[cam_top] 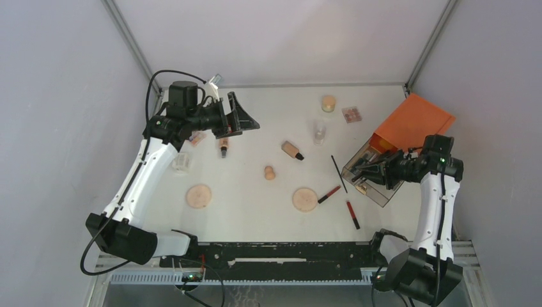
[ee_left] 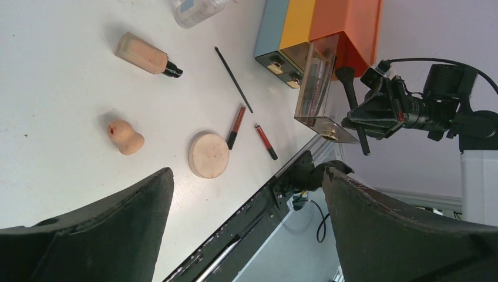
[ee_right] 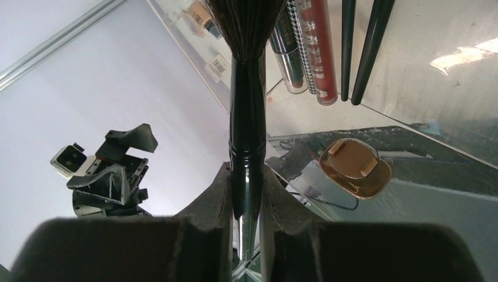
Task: Organize the makeup
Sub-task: Place the makeup brush in the drawer.
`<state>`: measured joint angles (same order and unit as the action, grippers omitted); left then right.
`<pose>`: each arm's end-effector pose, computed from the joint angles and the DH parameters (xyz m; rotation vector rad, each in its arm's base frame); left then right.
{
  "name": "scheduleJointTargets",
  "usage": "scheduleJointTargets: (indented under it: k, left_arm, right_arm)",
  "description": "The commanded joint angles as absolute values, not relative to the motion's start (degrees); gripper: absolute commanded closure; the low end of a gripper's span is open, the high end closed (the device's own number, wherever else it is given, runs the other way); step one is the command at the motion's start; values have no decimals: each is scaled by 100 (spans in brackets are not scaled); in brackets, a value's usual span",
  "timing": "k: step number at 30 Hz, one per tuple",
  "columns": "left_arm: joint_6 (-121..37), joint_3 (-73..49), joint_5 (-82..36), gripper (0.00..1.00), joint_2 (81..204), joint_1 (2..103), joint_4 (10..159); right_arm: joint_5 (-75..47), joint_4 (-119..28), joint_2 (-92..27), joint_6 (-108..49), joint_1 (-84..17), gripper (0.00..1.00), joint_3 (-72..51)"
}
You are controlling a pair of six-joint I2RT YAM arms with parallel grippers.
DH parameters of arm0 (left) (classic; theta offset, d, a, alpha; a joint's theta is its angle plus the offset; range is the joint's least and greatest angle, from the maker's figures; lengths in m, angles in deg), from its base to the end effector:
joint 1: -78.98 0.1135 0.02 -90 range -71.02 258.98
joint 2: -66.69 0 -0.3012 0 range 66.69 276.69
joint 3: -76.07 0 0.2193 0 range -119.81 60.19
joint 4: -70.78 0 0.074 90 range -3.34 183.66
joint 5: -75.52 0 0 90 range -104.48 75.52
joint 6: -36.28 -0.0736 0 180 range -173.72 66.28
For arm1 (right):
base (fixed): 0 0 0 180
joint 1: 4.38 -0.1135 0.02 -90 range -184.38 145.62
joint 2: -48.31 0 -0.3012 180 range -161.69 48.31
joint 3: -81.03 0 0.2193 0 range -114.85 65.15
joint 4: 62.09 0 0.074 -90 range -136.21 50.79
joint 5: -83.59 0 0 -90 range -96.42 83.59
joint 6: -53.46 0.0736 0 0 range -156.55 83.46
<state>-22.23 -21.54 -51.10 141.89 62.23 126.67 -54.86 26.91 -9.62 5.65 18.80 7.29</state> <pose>0.2332 -0.1160 0.4149 0.1070 2.2552 -1.1596 0.1197 0.0087 0.3109 1.3183 2.3900 1.2750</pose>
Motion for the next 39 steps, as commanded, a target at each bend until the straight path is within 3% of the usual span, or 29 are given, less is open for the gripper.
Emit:
scheduleJointTargets:
  k: [1,14,33,36,39]
  left_arm:
    - [-2299,-2098,-5201,0,14203,6202,12563]
    - [-2271,-2017,-5296,0,14395,6202,12485]
    - [-2296,-2067,-5336,0,14467,6202,12513]
    - [-2304,-2063,-5318,0,14432,6202,12507]
    - [-2304,-2063,-5316,0,14408,6204,12517]
  right_arm:
    - [-5282,2413,-1019,143,2017,96,679]
    - [-5972,2218,-992,331,2041,95,954]
    - [-5951,2071,-864,494,2268,92,1308]
    - [-5898,2014,-803,537,2314,86,1250]
    - [-5691,2081,-725,453,2367,68,989]
